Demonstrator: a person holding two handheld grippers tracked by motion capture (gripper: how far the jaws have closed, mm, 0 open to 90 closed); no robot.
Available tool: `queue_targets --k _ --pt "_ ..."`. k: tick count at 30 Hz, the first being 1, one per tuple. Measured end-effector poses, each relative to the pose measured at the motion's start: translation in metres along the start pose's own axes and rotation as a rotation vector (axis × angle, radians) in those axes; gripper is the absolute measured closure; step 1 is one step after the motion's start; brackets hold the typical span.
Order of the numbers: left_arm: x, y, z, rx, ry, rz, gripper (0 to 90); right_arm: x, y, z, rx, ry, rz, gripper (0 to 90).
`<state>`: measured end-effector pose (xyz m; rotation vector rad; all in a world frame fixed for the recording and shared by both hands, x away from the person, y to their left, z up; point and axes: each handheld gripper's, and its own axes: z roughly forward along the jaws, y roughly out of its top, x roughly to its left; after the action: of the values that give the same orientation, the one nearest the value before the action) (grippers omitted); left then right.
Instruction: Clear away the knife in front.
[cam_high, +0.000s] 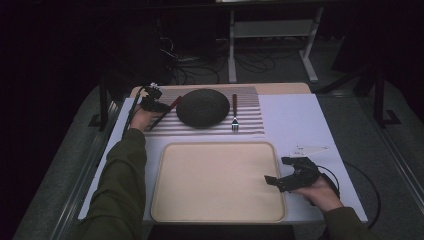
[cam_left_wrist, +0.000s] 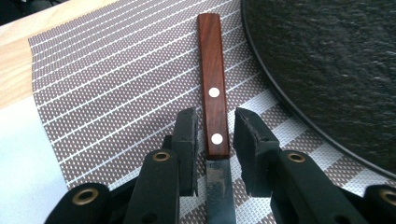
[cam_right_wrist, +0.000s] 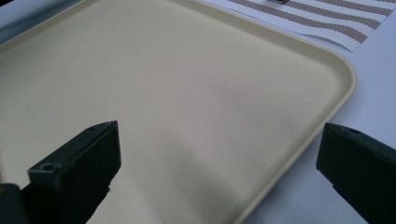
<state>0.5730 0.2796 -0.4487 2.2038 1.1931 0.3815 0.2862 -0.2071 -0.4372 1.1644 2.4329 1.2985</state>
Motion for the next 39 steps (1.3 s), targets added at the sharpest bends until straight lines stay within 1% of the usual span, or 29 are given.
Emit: queue_targets --k 6,10,12,20,25,29,33,35,36,37,39 --pt "0.0 -0.001 0.003 0.003 0.006 -0.001 72.6 0.0 0.0 0.0 -0.001 0.001 0.001 0.0" --pt "-0.002 0.0 0.003 0.009 0.016 0.018 73.7 0.0 0.0 0.0 -0.001 0.001 0.002 0.0" --pt "-0.003 0.0 0.003 0.009 0.013 0.018 75.7 0.0 0.0 0.0 0.0 0.001 0.001 0.0" --pt "-0.005 0.0 0.003 0.014 0.027 0.029 77.3 0.0 0.0 0.0 0.0 0.002 0.0 0.0" --pt "-0.006 0.0 0.003 0.015 0.031 0.013 78.1 0.0 0.0 0.0 0.0 0.003 0.0 0.0" --pt "-0.006 0.002 0.003 0.028 0.034 0.018 78.3 0.0 0.0 0.0 -0.003 0.003 0.001 0.0" --pt "-0.005 0.003 0.002 0.042 0.023 0.004 78.3 0.0 0.0 -0.001 -0.003 0.002 0.003 0.0" --pt "-0.004 0.005 0.0 0.055 0.023 0.005 78.3 0.0 0.0 0.0 -0.003 0.002 0.004 0.0" --pt "-0.004 0.005 -0.001 0.055 0.027 0.002 78.3 0.0 0.0 0.0 -0.003 0.002 0.004 0.0" --pt "-0.003 0.006 -0.003 0.05 0.023 -0.001 78.3 0.0 0.0 0.0 -0.001 0.002 0.005 0.0" --pt "-0.002 0.007 -0.007 0.059 0.023 -0.007 78.3 0.0 0.0 0.0 -0.002 0.003 0.005 0.0"
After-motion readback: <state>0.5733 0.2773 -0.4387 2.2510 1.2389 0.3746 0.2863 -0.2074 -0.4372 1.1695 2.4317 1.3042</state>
